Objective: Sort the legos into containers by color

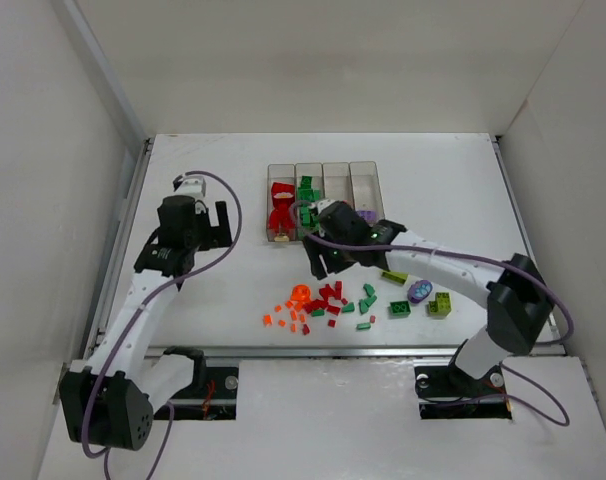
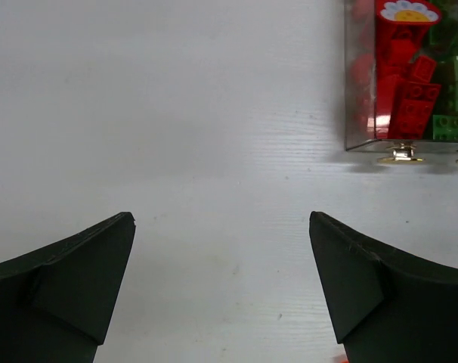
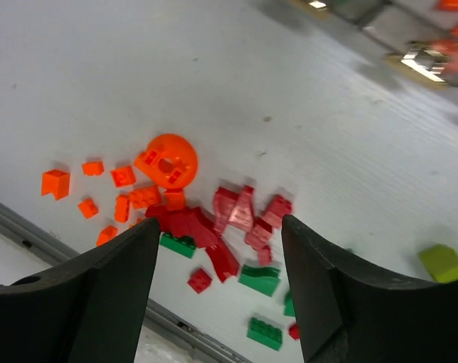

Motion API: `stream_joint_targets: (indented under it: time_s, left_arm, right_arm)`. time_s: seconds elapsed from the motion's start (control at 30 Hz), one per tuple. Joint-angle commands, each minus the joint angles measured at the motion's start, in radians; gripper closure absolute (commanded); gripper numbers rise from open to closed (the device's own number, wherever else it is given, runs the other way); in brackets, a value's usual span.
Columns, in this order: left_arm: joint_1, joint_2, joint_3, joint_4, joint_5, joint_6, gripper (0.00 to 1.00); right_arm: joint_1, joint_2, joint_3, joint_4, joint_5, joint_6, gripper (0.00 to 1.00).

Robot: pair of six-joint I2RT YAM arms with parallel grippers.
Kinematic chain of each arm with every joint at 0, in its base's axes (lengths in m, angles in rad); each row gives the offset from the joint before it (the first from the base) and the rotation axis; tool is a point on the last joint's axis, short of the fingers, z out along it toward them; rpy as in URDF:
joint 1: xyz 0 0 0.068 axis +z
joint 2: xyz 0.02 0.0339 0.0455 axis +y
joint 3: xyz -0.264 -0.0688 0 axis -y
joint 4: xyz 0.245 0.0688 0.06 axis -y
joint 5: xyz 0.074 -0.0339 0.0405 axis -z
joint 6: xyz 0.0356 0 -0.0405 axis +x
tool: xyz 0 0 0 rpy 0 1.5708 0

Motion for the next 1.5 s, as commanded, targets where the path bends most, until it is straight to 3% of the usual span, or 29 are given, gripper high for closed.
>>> stream_joint_targets:
  time_s: [0.0, 0.23, 0.33, 0.43, 0.83, 1.0, 1.47]
  left_arm:
    - [0.033, -0.070, -0.058, 0.071, -0.018, -0.133, 0.00]
    - [0.013, -0.141, -0.099, 0.105, 0.045, -0.110, 0.00]
    - [0.013, -0.165, -0.113, 0.125, 0.054, -0.098, 0.00]
    - [0.013, -0.213, -0.122, 0.134, 0.063, -0.098, 0.00]
    - [0.013, -0.328, -0.194, 0.191, 0.073, -0.110, 0.00]
    - [0.013, -0.398, -0.240, 0.226, 0.082, -0.133, 0.00]
    - [0.013, -0.411, -0.251, 0.236, 0.082, -0.133, 0.00]
  right_arm:
    - [0.041, 0.101, 0.047, 0.072, -0.045, 0.004, 0.29]
    - [0.059, 0.272, 0.162, 0.033, -0.102, 0.055, 0.28]
    - [0.069, 0.304, 0.173, 0.020, -0.093, 0.116, 0.33]
    - [0.069, 0.313, 0.164, 0.029, -0.084, 0.156, 0.44]
    - [0.079, 0.373, 0.191, 0.000, -0.094, 0.211, 0.45]
    - [0.079, 0.382, 0.191, -0.011, -0.084, 0.221, 0.59]
    - [0.090, 0.393, 0.196, -0.052, -0.084, 0.221, 0.66]
